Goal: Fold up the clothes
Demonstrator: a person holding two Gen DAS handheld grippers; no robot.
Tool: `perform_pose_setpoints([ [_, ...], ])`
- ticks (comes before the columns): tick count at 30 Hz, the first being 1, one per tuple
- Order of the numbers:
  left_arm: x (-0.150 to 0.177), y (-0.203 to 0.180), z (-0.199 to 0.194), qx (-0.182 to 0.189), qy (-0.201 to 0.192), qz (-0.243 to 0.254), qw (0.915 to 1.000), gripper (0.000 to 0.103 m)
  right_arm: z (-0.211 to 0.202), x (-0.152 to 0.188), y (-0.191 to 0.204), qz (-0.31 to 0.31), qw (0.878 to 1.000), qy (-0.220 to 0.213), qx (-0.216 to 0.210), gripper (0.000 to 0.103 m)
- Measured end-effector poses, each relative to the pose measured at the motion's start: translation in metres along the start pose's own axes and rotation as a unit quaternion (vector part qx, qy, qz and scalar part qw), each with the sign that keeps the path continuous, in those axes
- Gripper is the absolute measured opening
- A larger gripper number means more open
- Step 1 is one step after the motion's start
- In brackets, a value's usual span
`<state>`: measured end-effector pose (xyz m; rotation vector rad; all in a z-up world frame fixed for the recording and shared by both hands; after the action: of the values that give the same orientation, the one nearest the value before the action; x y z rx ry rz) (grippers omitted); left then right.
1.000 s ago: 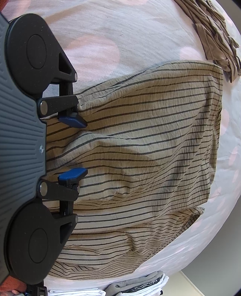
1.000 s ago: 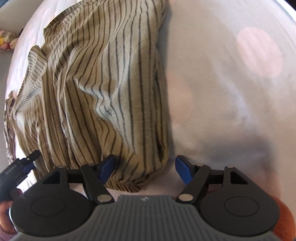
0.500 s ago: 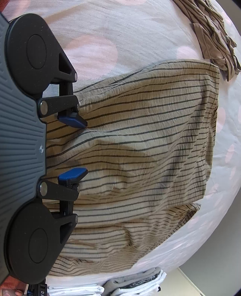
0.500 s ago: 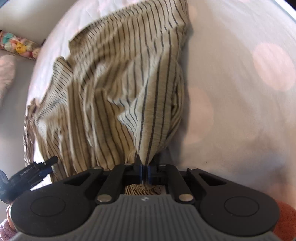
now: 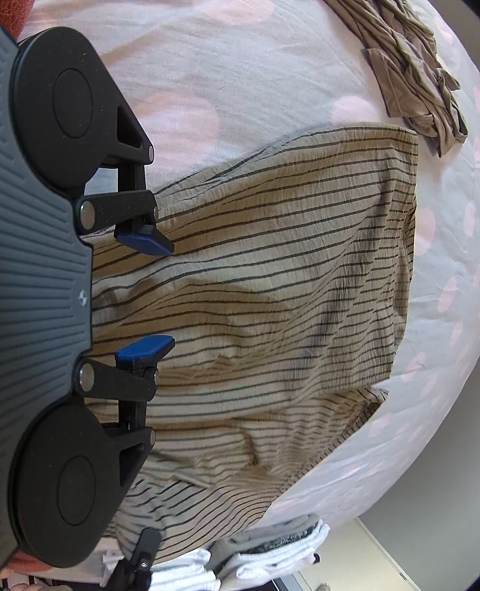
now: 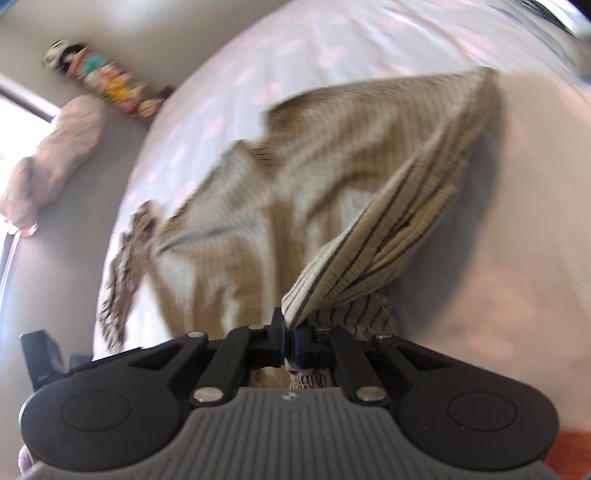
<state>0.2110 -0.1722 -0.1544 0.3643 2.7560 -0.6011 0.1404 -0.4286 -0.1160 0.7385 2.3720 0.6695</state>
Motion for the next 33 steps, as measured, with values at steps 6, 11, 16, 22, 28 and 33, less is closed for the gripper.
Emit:
perform_pose_setpoints([
  [6,0.001,0.015,-0.011,0.011,-0.011,-0.019,0.9997,0.045,0.037,0.004,0.062,-0.073,0.995,0.047,-0.054,0.005],
  [11,0.001,0.026,-0.013,0.011,-0.019,-0.038,0.999,0.045,0.073,0.034,0.106,-0.128,0.98,0.116,-0.094,0.005],
  [16,-0.001,0.037,-0.018,0.012,-0.034,-0.059,0.9976,0.044,0.111,0.07,0.125,-0.167,0.968,0.17,-0.077,0.005],
  [22,-0.001,0.041,-0.01,-0.005,-0.028,-0.056,0.998,0.044,0.143,0.092,0.116,-0.14,0.968,0.197,-0.069,0.005],
  [28,0.002,0.042,0.0,-0.013,-0.016,-0.046,0.9987,0.044,0.168,0.109,0.112,-0.152,0.967,0.199,-0.038,0.005],
  [33,0.001,0.039,0.003,-0.023,-0.018,-0.035,0.999,0.044,0.173,0.119,0.102,-0.164,0.968,0.191,-0.025,0.008],
])
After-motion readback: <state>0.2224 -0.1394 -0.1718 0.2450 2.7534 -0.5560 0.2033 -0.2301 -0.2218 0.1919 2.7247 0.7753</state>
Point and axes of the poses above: each gripper's, at about its wrist camera, not at the fingertips, and z roughly the way its jaws point, y to its left, x to its underside, the point moved 2 cm from there along z, roughly the way its jaws point, and after that the axes turned 1 degree about -x, right-handed, at the moved point
